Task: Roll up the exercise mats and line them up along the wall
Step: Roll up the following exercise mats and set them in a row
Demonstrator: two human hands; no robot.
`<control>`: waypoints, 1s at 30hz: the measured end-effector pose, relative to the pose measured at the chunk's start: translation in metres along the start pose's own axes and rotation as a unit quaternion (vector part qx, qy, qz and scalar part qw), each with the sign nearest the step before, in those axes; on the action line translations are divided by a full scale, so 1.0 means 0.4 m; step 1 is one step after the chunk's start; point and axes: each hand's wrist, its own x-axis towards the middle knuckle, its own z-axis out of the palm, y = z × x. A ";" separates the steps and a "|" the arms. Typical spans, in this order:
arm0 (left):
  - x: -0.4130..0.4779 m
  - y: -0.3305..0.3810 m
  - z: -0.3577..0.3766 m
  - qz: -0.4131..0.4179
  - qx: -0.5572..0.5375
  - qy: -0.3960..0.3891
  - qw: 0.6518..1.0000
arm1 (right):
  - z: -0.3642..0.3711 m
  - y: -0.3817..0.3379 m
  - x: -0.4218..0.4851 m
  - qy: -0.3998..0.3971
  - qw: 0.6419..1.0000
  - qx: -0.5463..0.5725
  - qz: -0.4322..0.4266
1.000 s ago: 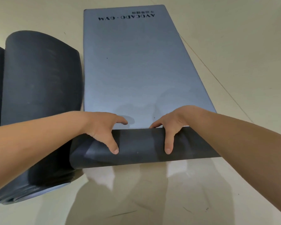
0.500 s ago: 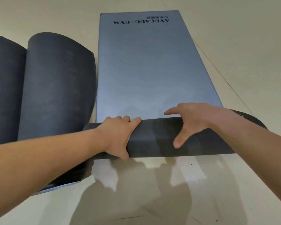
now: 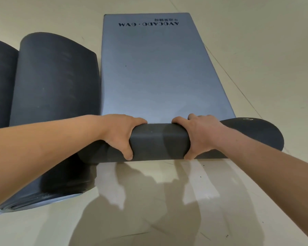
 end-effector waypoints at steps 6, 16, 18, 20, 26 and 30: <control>-0.028 0.051 0.020 -0.036 0.239 0.163 0.956 | -0.117 0.013 0.088 -0.096 0.995 0.027 0.015; 0.085 0.014 0.034 -0.091 0.182 0.147 0.968 | -0.195 -0.002 0.214 -0.052 0.998 -0.006 0.033; 0.106 -0.007 0.009 -0.094 0.169 0.122 0.974 | -0.179 -0.012 0.210 0.058 0.997 -0.041 0.035; 0.120 -0.029 -0.017 -0.089 0.155 0.107 0.978 | -0.148 0.001 0.187 0.133 0.991 -0.017 0.020; 0.131 -0.058 -0.033 -0.069 0.140 0.104 0.982 | -0.031 0.007 0.132 0.043 0.989 -0.121 0.069; 0.124 -0.052 -0.020 -0.077 0.157 0.110 0.978 | 0.002 0.015 0.167 0.078 0.986 -0.141 0.047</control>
